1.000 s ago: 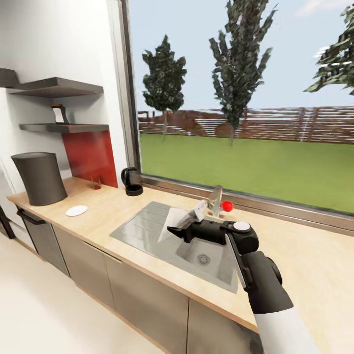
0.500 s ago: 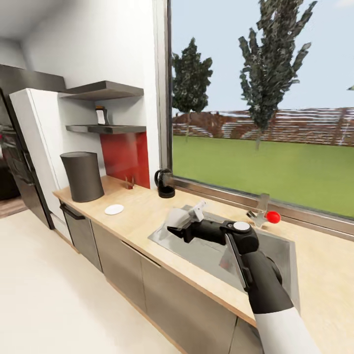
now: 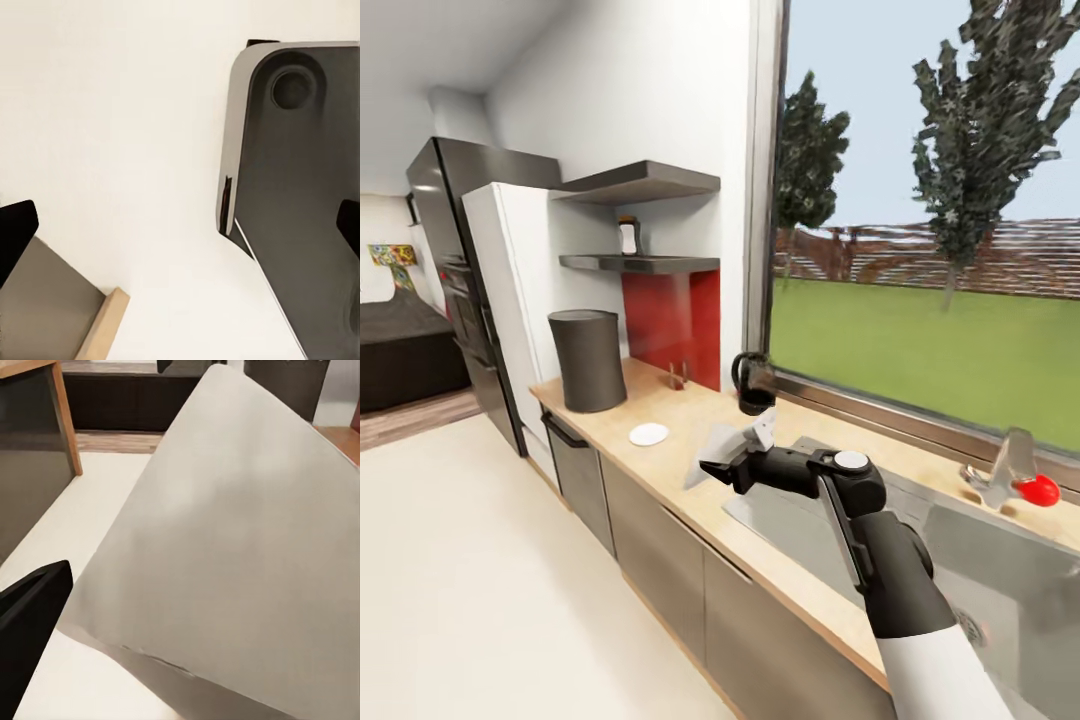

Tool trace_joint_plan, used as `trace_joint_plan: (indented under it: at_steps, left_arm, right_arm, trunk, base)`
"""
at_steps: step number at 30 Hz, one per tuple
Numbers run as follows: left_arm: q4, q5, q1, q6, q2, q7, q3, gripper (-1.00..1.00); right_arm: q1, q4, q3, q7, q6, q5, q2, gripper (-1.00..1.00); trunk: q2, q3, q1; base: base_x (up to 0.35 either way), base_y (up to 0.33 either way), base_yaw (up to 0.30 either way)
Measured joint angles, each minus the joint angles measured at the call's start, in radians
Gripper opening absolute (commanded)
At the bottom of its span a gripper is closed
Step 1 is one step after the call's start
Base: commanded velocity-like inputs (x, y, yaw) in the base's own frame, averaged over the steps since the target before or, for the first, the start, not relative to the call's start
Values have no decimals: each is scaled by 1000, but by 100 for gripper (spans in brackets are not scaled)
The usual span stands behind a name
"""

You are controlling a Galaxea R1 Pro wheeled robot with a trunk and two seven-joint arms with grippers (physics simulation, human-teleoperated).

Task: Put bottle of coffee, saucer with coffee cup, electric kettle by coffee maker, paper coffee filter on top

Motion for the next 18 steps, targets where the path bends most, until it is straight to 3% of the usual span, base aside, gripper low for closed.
trace_joint_plan:
  at_steps: [18]
  left_arm:
    - [0, 0, 0, -1, 0, 3, 0, 100]
  right_arm:
    - [0, 0, 0, 0, 0, 0, 0, -100]
  trunk:
    - [0, -6, 0]
  base:
    - [222, 268, 278]
